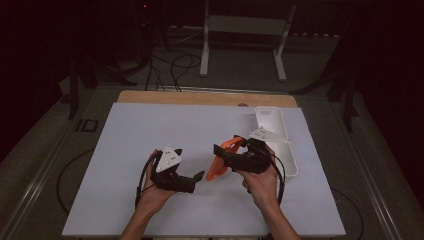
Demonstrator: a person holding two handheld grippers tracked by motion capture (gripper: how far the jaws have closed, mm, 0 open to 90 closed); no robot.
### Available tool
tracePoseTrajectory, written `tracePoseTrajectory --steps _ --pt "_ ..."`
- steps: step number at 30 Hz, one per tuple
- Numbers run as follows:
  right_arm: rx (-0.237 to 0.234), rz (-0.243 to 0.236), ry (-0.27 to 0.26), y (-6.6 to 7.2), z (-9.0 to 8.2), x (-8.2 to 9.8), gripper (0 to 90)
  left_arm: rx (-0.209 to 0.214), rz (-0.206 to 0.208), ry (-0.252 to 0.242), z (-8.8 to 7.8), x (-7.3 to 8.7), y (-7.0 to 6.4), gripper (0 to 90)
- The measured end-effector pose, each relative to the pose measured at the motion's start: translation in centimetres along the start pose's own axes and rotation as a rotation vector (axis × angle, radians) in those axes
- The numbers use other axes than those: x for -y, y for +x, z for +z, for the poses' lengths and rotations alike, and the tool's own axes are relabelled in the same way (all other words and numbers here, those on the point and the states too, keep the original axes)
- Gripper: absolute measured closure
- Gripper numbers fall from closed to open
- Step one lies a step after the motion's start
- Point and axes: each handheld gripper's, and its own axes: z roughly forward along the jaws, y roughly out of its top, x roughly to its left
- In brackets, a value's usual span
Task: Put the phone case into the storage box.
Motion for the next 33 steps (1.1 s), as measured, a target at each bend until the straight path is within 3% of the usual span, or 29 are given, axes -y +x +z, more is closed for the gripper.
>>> tracePoseTrajectory --steps 13,21,24,33 --pt "0.024 -0.014 -0.006 -0.1 0.0 -0.5 16.3 -0.055 -0.026 -0.023 -1.9 0.9 1.9 0.4" --pt "0.046 -0.015 -0.012 -0.4 0.0 -1.0 16.3 -0.11 -0.039 -0.019 -3.2 2.0 3.3 0.4" --pt "0.053 -0.012 -0.014 -0.6 -0.1 -1.1 16.3 -0.149 -0.034 -0.028 -3.7 2.4 3.8 0.4" --pt "0.075 -0.014 -0.023 -1.1 -0.1 -1.9 16.3 -0.184 -0.055 -0.034 -5.2 3.5 5.4 0.4"
